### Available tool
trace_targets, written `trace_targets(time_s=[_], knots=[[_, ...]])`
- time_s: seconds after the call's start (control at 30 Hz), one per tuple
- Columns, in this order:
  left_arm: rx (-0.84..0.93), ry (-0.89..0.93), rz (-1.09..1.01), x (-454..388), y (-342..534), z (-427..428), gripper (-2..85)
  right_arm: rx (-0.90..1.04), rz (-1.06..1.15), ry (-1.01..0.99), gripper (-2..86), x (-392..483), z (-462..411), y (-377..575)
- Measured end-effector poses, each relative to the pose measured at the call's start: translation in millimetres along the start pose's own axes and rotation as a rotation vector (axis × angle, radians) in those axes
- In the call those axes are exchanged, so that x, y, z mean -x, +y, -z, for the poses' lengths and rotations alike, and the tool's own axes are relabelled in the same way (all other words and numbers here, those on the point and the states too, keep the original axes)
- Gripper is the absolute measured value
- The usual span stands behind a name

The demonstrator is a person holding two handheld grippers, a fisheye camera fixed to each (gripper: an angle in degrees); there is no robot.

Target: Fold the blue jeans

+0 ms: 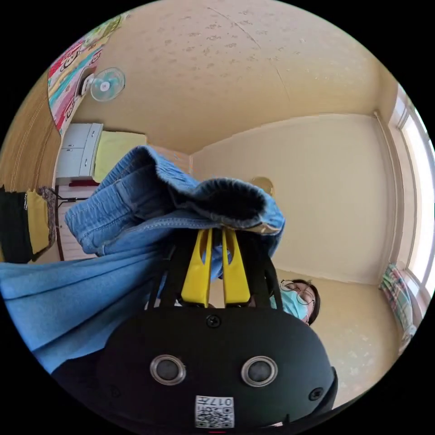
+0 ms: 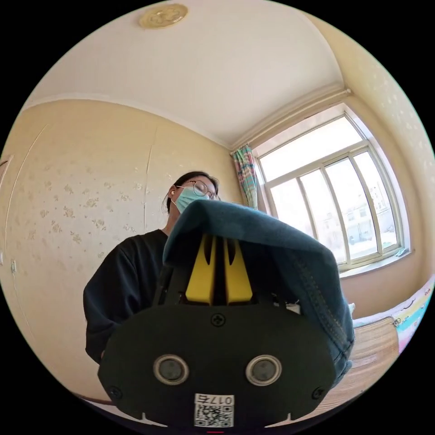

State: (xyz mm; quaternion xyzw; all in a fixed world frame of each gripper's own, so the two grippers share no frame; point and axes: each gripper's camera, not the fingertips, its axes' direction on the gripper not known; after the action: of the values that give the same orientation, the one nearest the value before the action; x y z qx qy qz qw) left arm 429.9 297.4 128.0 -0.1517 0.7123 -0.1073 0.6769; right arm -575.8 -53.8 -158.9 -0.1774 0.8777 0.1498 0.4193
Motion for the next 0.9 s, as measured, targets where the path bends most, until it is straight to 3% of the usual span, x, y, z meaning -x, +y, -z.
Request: trace_targets(time_s=[0.1, 0.17, 0.23, 0.37, 0.43, 0.5, 0.6, 0.67, 0.8, 0.9], knots=[[0.019, -0.041, -0.253, -38.5, -1.4, -0.4, 3.2, 0.202, -0.076, 0.186, 0.6, 11.9, -24.0, 9.9], [0.101, -0.256, -0.492, -77.6, 5.8, -17.8, 2.8, 0.377, -0.179, 0.361, 0.7, 12.8, -39.6, 23.9], [0.174, -0.351, -0.631, -93.1, 15.7, -37.6, 2.4, 0.537, -0.328, 0.631, 1.5, 9.7, -52.5, 51.0], [0.21, -0.505, -0.824, -96.6, 42.4, -78.5, 1.4, 0.506, -0.558, 0.889, 3.1, 8.6, -38.9, 82.8], [0.228, -0.576, -0.864, -90.0, 50.0, -96.6, 1.3, 0.324, -0.592, 1.001, 5.5, 22.5, -21.7, 85.2], [0.286, -0.666, -0.893, -76.8, 57.5, -121.7, 1.1, 0.195, -0.566, 1.017, 8.7, 31.9, -20.3, 74.7], [0.441, -0.87, -0.905, -35.4, 73.6, -176.9, 1.1, 0.035, -0.444, 0.867, 13.4, 36.1, -34.7, 48.9], [0.6, -1.024, -0.886, 14.7, 90.4, -222.0, 1.1, -0.04, -0.494, 0.799, 15.1, 20.8, -35.2, 39.9], [0.726, -1.119, -0.769, 89.0, 105.7, -251.6, 1.1, 0.225, -0.846, 0.72, 15.7, -63.9, -47.0, 66.0], [0.729, -1.174, -0.698, 120.1, 109.6, -243.5, 1.3, 0.099, -0.981, 0.589, 11.8, -79.2, -21.4, 111.3]])
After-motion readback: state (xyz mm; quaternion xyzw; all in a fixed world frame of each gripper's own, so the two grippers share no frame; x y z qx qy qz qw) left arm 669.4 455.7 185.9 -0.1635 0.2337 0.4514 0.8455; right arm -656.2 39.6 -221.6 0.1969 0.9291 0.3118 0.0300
